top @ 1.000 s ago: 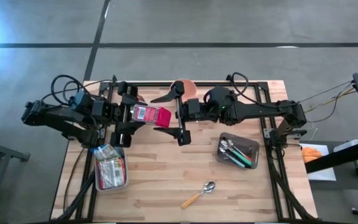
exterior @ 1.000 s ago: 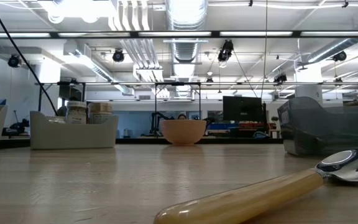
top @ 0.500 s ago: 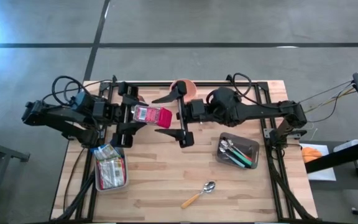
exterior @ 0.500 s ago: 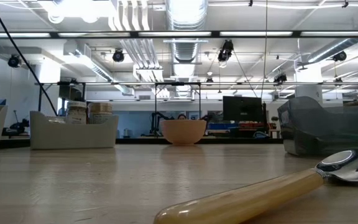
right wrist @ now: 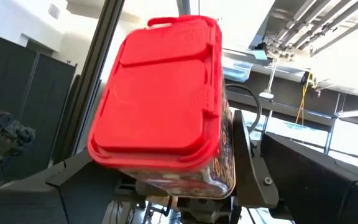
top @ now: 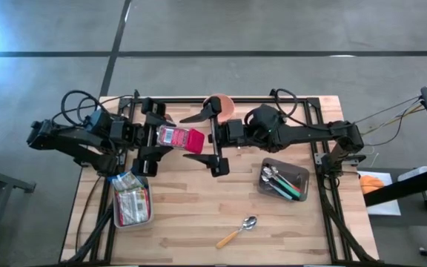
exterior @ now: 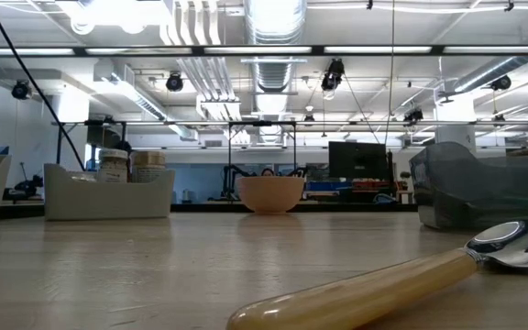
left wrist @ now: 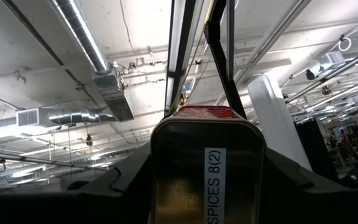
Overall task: Pick & Place Food Item
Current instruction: Put the red seasoning can into the top gray bin
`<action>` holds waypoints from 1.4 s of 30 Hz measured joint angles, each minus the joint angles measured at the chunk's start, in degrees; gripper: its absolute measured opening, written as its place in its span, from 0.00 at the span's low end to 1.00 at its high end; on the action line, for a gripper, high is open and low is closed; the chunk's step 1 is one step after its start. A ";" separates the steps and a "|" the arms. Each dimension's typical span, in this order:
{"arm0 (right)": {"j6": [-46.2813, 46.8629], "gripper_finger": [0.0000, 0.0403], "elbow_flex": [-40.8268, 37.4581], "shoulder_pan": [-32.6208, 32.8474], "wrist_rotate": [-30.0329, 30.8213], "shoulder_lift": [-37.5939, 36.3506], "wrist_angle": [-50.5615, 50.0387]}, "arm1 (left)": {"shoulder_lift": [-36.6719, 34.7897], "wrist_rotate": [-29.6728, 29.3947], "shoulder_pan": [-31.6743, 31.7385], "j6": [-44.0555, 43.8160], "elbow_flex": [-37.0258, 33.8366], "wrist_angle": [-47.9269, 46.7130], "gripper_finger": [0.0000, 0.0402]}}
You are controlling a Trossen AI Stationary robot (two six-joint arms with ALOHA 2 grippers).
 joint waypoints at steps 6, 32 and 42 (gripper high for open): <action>0.90 0.93 0.00 0.00 -0.09 0.02 0.07 | 0.37 0.00 0.00 -0.40 0.04 0.35 0.51; -1.89 0.43 -0.13 0.10 1.79 -2.48 -14.80 | -4.38 -4.68 -0.07 -4.42 0.09 -13.98 0.95; -6.57 0.43 -0.07 -1.10 5.45 -4.21 -35.78 | -10.55 -11.35 -0.02 -8.10 0.75 -36.47 0.75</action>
